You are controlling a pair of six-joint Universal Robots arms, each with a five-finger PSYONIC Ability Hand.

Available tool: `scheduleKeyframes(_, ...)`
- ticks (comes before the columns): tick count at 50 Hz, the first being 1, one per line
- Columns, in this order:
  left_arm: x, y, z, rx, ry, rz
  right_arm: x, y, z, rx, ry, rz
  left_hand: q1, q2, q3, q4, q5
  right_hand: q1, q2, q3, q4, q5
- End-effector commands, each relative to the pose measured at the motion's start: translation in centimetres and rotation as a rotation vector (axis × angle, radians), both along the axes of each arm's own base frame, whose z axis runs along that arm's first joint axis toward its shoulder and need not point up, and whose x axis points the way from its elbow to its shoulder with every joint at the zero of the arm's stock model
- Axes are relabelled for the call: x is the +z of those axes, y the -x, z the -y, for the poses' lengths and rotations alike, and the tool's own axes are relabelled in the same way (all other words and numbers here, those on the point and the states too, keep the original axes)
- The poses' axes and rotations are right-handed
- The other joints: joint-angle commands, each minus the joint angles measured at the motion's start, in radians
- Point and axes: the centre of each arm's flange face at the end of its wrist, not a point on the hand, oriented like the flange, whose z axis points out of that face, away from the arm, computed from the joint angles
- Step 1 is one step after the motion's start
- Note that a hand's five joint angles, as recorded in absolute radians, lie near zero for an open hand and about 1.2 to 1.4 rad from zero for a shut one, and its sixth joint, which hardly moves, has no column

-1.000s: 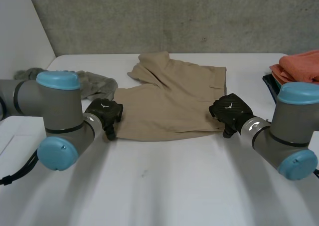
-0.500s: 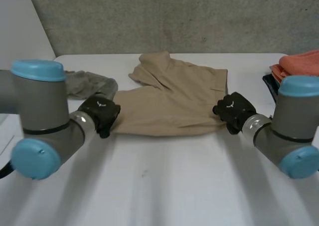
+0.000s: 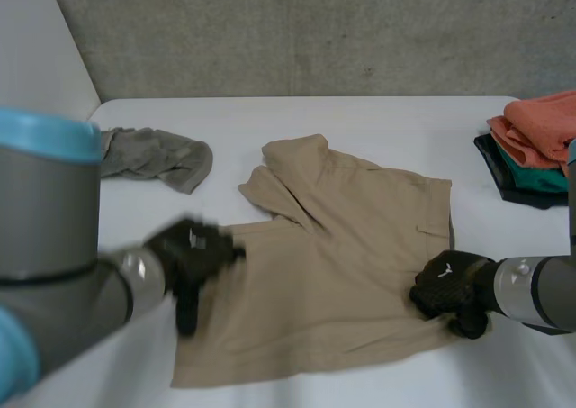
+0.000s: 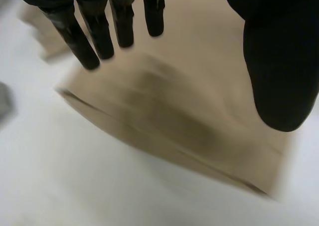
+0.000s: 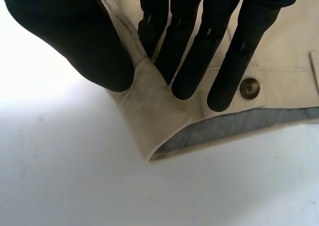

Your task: Fold the laundry.

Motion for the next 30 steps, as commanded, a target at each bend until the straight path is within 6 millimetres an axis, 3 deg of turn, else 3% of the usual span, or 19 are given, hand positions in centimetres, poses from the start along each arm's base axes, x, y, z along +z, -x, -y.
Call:
scheduleKeyframes(1, 3.6, 3.1, 10.2, 0.056, 0.349, -0.229, -0.8, -1.2, 0.7, -0.047, 0.056, 0.091, 0.081, 0.029, 0.027, 0.033, 0.020, 0.299, 0.222, 0.211, 0.204, 0.209)
scheduleKeyframes(4, 2.6, 4.3, 14.0, 0.030, 0.382, -0.266, -1.0, -1.6, 0.9, -0.062, 0.077, 0.120, 0.268, 0.216, 0.214, 0.220, 0.208, 0.299, 0.222, 0.211, 0.204, 0.209)
scheduleKeyframes(7, 1.6, 5.0, 16.1, -0.003, 0.372, -0.281, -1.2, -1.8, 1.0, -0.068, 0.092, 0.136, 0.363, 0.311, 0.309, 0.315, 0.303, 0.299, 0.222, 0.211, 0.204, 0.209)
scheduleKeyframes(9, -0.3, 5.6, 18.5, -0.051, 0.345, -0.285, -1.5, -1.9, 1.2, -0.076, 0.101, 0.147, 0.381, 0.329, 0.327, 0.333, 0.320, 0.299, 0.222, 0.211, 0.204, 0.209)
scheduleKeyframes(13, -3.4, 6.3, 20.6, -0.148, 0.305, -0.278, -1.8, -2.0, 1.5, -0.099, 0.119, 0.174, 0.372, 0.320, 0.318, 0.324, 0.312, 0.299, 0.222, 0.211, 0.204, 0.209)
scheduleKeyframes(20, -6.6, 6.8, 22.0, -0.229, 0.291, -0.282, -2.4, -2.0, 2.1, -0.138, 0.131, 0.205, 0.360, 0.309, 0.306, 0.312, 0.300, 0.299, 0.222, 0.211, 0.204, 0.209)
scheduleKeyframes(26, -6.4, 7.4, 22.2, -0.251, 0.339, -0.285, -2.6, -1.9, 2.1, -0.140, 0.136, 0.205, 0.360, 0.309, 0.306, 0.312, 0.300, 0.299, 0.222, 0.211, 0.204, 0.209)
scheduleKeyframes(30, -6.8, 8.5, 21.2, -0.287, 0.343, -0.267, -2.6, -1.8, 2.3, -0.148, 0.140, 0.209, 0.363, 0.311, 0.309, 0.315, 0.303, 0.299, 0.222, 0.211, 0.204, 0.209)
